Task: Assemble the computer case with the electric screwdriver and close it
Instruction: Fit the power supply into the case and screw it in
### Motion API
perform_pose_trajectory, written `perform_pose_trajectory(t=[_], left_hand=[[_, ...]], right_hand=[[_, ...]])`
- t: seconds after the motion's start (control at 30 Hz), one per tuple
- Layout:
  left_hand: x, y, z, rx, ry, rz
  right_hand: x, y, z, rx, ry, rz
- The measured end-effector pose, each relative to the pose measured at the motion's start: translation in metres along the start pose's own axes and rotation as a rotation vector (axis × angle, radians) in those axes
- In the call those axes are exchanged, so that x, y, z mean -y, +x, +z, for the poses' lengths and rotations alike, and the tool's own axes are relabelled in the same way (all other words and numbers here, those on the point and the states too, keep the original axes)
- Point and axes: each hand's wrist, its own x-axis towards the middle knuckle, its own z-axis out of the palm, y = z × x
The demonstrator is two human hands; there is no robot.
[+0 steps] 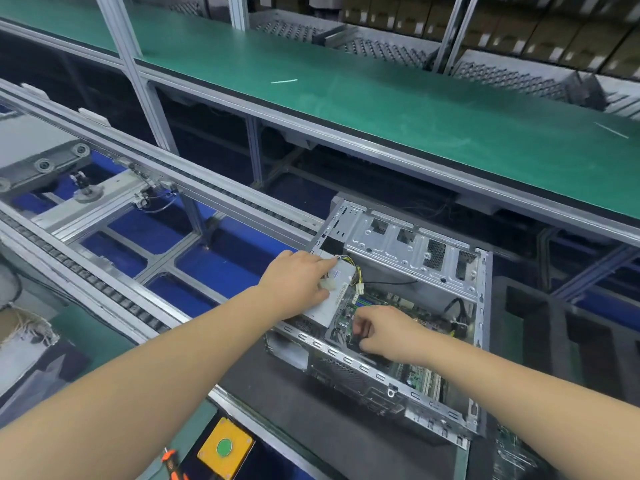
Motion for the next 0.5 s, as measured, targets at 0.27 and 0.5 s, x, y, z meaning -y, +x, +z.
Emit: perform_pose_trajectory(t=[0.27,0.5], left_hand=[[0.011,-0.020,0.015,0.072,-0.192,-0.065],[0.023,-0.027,0.029,0.104,-0.203,-0.173]], right_hand=[[0.014,0.017,0.008,-0.239,0.126,0.134],[0.027,0.041,0.006,-0.395,0.611,0.284]])
